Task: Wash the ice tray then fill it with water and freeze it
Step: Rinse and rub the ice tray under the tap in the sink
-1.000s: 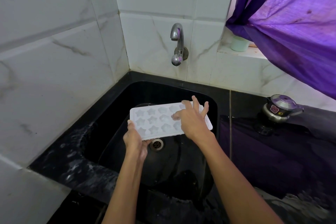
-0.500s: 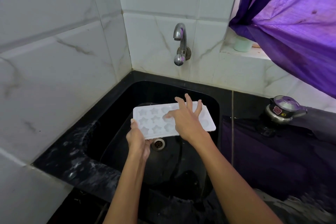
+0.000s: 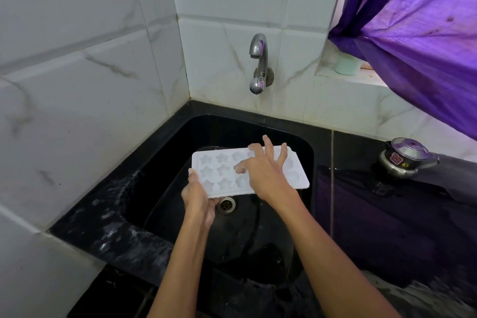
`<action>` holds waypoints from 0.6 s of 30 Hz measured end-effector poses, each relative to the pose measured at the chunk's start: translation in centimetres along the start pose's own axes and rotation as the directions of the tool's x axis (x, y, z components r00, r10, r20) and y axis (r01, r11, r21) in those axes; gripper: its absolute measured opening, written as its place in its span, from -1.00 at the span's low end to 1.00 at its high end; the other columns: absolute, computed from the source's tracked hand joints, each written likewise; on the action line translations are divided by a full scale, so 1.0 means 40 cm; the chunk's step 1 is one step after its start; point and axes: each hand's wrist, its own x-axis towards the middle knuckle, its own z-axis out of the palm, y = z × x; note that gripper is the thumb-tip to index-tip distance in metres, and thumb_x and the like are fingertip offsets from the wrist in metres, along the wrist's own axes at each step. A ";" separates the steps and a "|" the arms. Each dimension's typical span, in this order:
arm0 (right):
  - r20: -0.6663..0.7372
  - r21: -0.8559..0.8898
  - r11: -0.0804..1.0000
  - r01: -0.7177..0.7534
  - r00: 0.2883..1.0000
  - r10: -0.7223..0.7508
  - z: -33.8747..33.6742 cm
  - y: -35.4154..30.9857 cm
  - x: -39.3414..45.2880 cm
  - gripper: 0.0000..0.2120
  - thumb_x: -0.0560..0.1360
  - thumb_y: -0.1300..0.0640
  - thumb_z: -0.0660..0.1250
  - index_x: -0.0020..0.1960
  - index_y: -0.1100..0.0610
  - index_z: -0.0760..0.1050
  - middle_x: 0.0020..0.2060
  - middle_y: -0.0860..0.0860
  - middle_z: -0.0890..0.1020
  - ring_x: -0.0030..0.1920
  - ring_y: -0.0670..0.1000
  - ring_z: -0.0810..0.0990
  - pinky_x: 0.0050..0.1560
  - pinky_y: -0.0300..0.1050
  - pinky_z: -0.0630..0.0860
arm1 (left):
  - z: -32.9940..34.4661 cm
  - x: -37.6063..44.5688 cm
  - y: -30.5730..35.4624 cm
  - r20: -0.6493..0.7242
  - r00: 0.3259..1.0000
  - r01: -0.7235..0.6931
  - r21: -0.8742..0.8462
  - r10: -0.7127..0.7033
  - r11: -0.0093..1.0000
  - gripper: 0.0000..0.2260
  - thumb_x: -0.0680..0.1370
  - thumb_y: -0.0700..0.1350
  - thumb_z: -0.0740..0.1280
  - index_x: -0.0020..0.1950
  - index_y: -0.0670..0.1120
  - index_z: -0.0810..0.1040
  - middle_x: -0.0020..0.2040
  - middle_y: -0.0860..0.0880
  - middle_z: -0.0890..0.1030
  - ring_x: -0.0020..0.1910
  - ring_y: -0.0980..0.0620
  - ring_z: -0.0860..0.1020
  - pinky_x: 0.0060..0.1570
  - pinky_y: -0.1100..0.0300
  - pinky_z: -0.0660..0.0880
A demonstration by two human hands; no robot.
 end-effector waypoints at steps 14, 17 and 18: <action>0.025 -0.021 1.000 0.009 1.000 -0.009 -0.010 -0.008 -0.006 -0.34 0.37 0.54 0.27 0.26 -0.08 0.53 0.52 0.11 0.10 0.55 0.22 -0.25 0.40 0.37 -0.37 | 0.001 -0.001 0.000 -0.005 1.000 -0.015 -0.019 0.015 1.000 -0.65 0.65 0.08 0.07 -0.09 -0.10 0.52 -0.19 -0.10 0.65 -0.20 -0.08 0.64 -0.12 -0.06 0.59; 0.023 -0.012 1.000 0.001 1.000 -0.001 -0.009 -0.002 -0.006 -0.34 0.37 0.54 0.27 0.26 -0.09 0.53 0.50 0.10 0.13 0.55 0.21 -0.23 0.39 0.36 -0.38 | 0.000 -0.003 -0.001 -0.017 1.000 -0.013 -0.024 0.012 1.000 -0.65 0.64 0.08 0.08 -0.11 -0.11 0.52 -0.19 -0.11 0.65 -0.21 -0.08 0.64 -0.10 -0.08 0.59; 0.010 -0.005 1.000 -0.002 1.000 0.002 -0.009 -0.002 -0.006 -0.36 0.37 0.53 0.27 0.25 -0.06 0.53 0.49 0.09 0.14 0.55 0.21 -0.22 0.40 0.35 -0.38 | 0.001 -0.004 -0.002 -0.019 1.000 -0.012 -0.026 0.011 1.000 -0.64 0.64 0.08 0.08 -0.11 -0.11 0.52 -0.20 -0.11 0.65 -0.21 -0.08 0.64 -0.09 -0.09 0.59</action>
